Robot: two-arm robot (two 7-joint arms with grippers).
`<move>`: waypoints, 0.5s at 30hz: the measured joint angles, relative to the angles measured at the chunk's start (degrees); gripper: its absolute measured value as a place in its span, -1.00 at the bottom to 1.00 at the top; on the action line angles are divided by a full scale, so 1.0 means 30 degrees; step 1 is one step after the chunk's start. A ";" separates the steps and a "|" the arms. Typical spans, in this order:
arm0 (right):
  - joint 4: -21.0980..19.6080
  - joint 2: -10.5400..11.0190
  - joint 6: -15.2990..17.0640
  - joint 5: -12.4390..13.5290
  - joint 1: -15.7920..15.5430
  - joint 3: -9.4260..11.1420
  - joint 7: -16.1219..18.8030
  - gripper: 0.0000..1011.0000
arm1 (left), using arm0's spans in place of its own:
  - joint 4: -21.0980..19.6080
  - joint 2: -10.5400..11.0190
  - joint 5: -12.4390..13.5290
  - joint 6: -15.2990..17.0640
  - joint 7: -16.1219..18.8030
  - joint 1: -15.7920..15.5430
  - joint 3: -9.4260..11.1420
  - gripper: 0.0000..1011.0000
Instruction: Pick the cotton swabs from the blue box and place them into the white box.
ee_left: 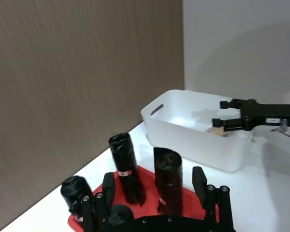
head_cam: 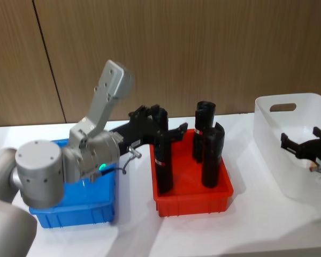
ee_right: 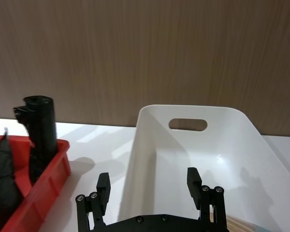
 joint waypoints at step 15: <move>-0.3637 -0.0020 -0.0381 -0.0103 -0.2520 -0.0707 -0.0716 0.98 | -0.2045 0.0930 0.0616 -0.1851 0.3863 0.2530 0.0501 0.99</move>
